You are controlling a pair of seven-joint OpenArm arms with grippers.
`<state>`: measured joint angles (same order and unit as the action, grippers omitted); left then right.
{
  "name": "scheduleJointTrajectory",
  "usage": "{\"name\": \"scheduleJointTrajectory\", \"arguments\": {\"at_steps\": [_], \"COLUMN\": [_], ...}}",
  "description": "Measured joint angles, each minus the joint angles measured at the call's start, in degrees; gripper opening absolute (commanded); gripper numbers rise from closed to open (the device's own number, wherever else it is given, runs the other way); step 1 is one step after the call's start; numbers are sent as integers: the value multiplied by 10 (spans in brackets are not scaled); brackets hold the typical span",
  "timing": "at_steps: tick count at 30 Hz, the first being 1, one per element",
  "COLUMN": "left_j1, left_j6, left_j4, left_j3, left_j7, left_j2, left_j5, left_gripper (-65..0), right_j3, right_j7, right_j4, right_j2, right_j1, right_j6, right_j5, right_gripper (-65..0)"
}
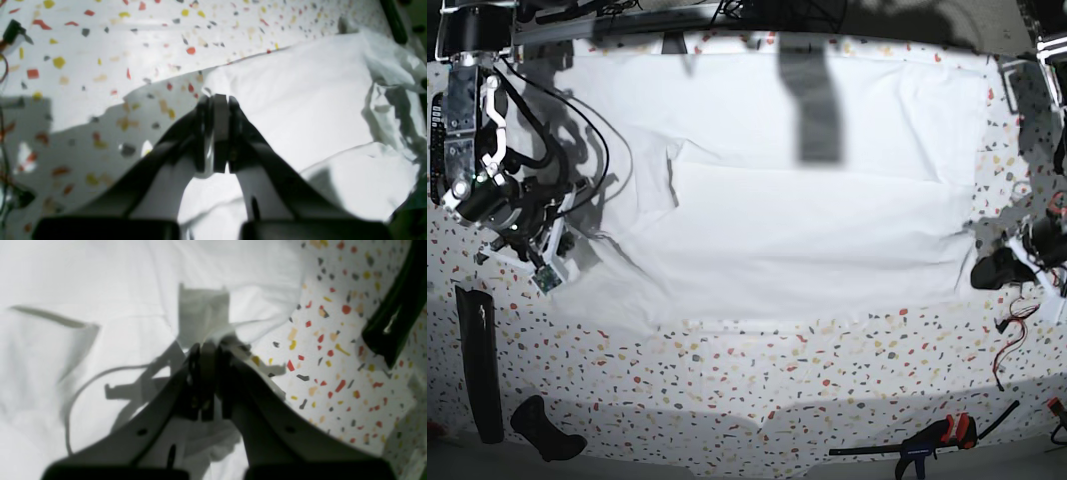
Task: Fold the T-shirt properly
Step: 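Pull the grasped side edges apart to stretch the shirt flat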
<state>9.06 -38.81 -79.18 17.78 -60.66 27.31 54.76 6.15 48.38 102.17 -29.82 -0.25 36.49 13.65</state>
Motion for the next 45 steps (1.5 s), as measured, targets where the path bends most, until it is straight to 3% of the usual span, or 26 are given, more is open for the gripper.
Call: {"name": "scheduleJointTrajectory", "arguments": {"at_steps": [8,13,20,27,33,37,42,45], "left_j1": [-96,-125,-137,-136,-136,-137,-137,-137], "left_j6": [0,26,28,28,28,42,63,68], "left_j4": [-103,-115,-115,-115,-115,-142,-207,-229], "left_j3": [5,5,5,5,5,5,5,5], "left_j7": [-10,-2,-2,-10,-26,-32,-33,-56], "left_j2": [2,2,2,2,1,1,1,2], "left_j5": [-30,-59,-108,-136,-136,-142,-207,-213], "left_gripper": [-650,-650,-650,-650,-650,-650,-650,-650], "right_j3": [54,90,130,130,131,131,132,132], "right_j7": [13,12,12,37,107,117,117,117], "right_j4": [69,78,78,78,78,78,78,78], "right_j2": [-7,-30,-32,-31,-31,-32,-31,-30], "right_j1": [-86,-134,-140,-140,-141,-144,-180,-192], "right_j6": [0,0,0,0,-2,-2,-2,-2], "right_j5": [5,4,7,9,52,54,56,56], "right_gripper": [-650,-650,-650,-650,-650,-650,-650,-650]}}
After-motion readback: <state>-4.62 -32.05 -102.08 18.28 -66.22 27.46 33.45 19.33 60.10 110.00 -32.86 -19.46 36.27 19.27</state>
